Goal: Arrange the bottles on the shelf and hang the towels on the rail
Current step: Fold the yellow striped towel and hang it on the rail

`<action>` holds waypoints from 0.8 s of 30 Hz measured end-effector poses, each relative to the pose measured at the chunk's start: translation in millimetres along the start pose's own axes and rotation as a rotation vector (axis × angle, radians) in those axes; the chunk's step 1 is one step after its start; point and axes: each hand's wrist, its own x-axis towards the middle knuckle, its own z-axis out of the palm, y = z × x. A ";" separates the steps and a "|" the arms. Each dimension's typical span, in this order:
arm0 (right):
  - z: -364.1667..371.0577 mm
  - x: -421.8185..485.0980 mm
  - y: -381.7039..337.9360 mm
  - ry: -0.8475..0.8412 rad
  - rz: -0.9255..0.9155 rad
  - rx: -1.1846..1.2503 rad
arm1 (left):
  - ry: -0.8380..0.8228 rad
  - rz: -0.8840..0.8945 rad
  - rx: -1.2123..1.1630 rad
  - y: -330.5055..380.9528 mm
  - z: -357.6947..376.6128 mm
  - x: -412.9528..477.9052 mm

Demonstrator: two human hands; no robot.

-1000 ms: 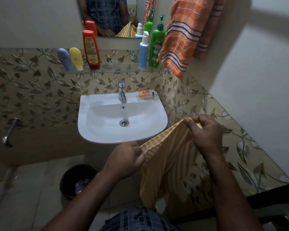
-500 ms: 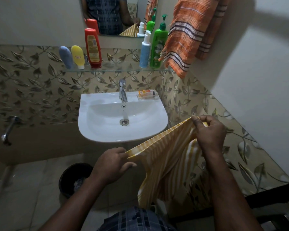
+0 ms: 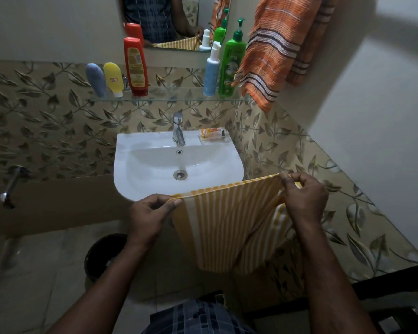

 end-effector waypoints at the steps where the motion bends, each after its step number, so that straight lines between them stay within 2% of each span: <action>1: -1.2 -0.4 0.5 0.000 0.001 -0.003 | 0.000 0.001 0.007 0.1 0.2 -0.5; 7: -0.7 -1.9 1.9 -0.009 0.006 -0.004 | 0.108 -0.048 0.025 0.7 5.8 1.2; 14: 1.7 -1.0 4.7 -0.001 -0.013 0.002 | 0.004 0.041 -0.039 2.6 1.2 8.9; 16: 2.1 -1.1 5.1 -0.004 -0.011 0.000 | -0.088 0.091 0.055 6.3 -1.6 8.5; 18: 3.0 -0.9 6.3 -0.002 -0.001 0.008 | -0.244 0.137 0.266 14.1 -6.3 10.4; 21: 9.1 -2.5 7.9 -0.023 0.014 0.005 | -0.656 0.180 0.727 30.9 -7.1 13.0; 22: 12.3 -3.9 7.8 -0.047 0.023 0.008 | -0.751 0.179 0.798 36.3 -3.7 10.7; 24: 20.4 -6.6 9.6 -0.123 0.059 0.063 | -0.818 0.134 0.736 46.5 4.6 3.9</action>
